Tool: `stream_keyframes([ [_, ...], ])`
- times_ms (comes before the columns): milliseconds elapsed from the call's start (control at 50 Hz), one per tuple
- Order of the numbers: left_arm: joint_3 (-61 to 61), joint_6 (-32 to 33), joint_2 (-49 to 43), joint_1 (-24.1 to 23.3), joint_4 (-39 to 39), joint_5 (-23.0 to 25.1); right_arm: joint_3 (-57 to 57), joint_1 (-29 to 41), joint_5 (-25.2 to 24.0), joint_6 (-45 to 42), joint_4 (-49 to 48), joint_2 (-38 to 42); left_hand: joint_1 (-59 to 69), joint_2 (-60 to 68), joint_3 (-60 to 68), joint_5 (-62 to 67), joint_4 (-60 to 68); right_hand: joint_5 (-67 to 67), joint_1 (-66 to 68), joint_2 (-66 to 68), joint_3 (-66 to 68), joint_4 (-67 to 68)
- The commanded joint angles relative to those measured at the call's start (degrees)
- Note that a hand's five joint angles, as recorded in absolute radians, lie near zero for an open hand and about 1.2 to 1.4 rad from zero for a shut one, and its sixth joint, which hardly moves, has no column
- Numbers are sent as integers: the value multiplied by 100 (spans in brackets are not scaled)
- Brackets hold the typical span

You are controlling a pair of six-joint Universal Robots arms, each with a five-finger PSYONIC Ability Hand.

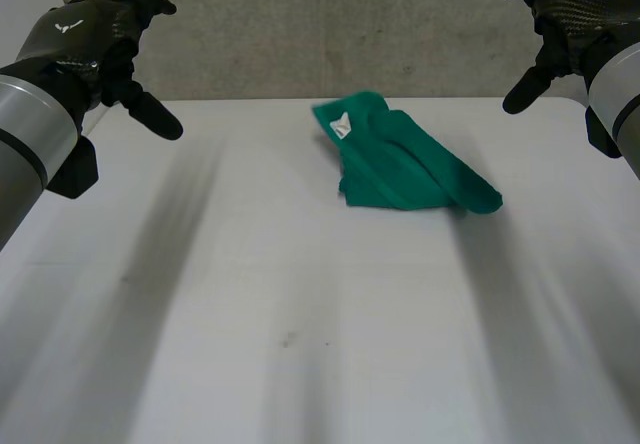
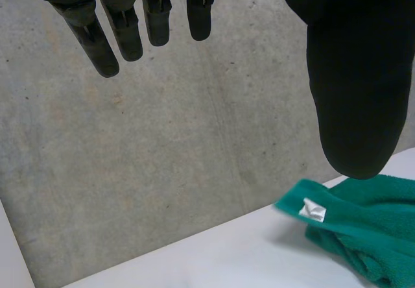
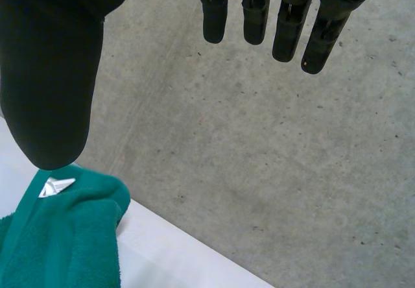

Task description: Fold the towel.

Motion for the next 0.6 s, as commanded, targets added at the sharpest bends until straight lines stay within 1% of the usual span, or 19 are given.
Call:
stream_keyframes([
  [20,-8,19,-32,-4,0,5,0,9,-9,-9,0,5,-148,-166,-233,-269,-167,-331,-229,-369,-213,-344],
  [160,-34,19,-50,-4,0,-3,-79,0,-70,-87,70,31,-148,-166,-233,-269,-167,-331,-229,-369,-213,-344],
  [240,-34,19,-32,-13,0,-3,-71,18,-289,-622,263,110,-148,-166,-233,-269,-167,-331,-229,-369,-213,-344],
  [260,-34,19,-32,-13,0,-3,-71,9,-403,-972,385,197,-148,-166,-233,-269,-167,-331,-229,-369,-213,-344],
  [280,-34,19,-32,-13,0,-3,-79,1,-448,-1123,421,268,-148,-166,-233,-269,-167,-331,-229,-369,-213,-344],
  [340,-43,10,-32,-22,0,-3,-193,9,-474,-1537,501,706,-148,-166,-233,-269,-167,-331,-229,-369,-213,-344],
  [380,-43,10,-41,-48,0,-3,-333,27,-474,-1538,483,926,-148,-166,-233,-269,-167,-331,-229,-369,-213,-344],
  [480,-43,19,-129,-74,17,-3,-957,79,-518,-951,483,1866,-148,-166,-233,-269,-167,-331,-229,-369,-213,-344],
  [500,-43,27,-155,-74,26,-3,-1237,88,-545,-566,492,2268,-148,-166,-233,-269,-167,-331,-229,-369,-213,-344],
  [600,-34,54,-330,-74,114,-3,-2056,71,-667,508,501,3308,-148,-166,-233,-269,-167,-331,-229,-369,-213,-344],
])
